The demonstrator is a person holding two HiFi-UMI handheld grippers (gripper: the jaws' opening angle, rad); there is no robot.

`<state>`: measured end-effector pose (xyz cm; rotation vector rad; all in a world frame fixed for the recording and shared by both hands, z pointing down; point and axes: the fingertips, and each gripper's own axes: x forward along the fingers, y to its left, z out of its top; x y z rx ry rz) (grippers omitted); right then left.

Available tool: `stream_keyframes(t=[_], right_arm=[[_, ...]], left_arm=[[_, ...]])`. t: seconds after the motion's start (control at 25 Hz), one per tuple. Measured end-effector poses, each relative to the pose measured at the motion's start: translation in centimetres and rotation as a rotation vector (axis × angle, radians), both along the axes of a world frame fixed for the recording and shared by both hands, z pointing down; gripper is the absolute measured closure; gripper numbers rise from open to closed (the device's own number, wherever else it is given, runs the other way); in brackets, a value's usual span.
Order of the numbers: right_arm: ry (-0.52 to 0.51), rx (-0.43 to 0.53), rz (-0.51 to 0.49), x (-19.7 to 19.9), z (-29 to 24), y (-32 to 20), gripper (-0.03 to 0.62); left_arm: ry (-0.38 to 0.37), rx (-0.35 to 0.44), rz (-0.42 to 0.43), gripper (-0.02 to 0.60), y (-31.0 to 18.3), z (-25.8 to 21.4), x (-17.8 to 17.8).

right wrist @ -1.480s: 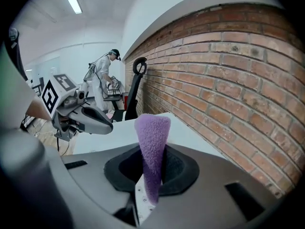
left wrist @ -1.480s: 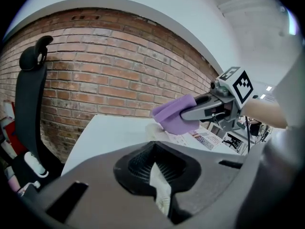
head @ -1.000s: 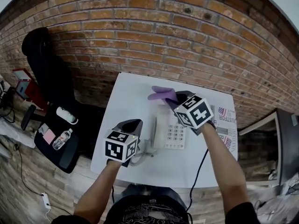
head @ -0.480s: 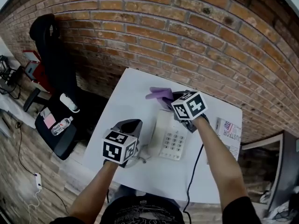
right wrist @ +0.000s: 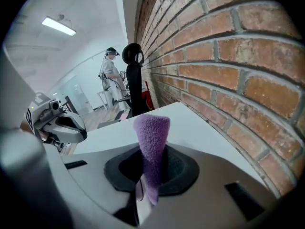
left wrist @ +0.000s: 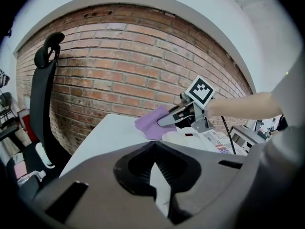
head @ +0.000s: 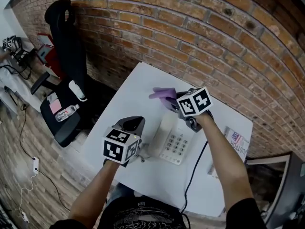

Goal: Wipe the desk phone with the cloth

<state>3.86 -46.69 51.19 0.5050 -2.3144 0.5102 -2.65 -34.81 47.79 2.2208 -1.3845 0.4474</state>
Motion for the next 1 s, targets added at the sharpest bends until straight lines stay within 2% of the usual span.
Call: stream_keyframes(t=[0.44,1.0], right_arm=[[-0.012,-0.034,-0.029,2.0,0.1,1.5,0.546],[-0.007,-0.046,0.001,6.9,0.3,2.5,0.546]], left_arm=[[-0.007,0.008,-0.029,0.575,1.1,0.1,1.7],[-0.005,0.016,-0.026,0.575,1.1,-0.1,4.9]])
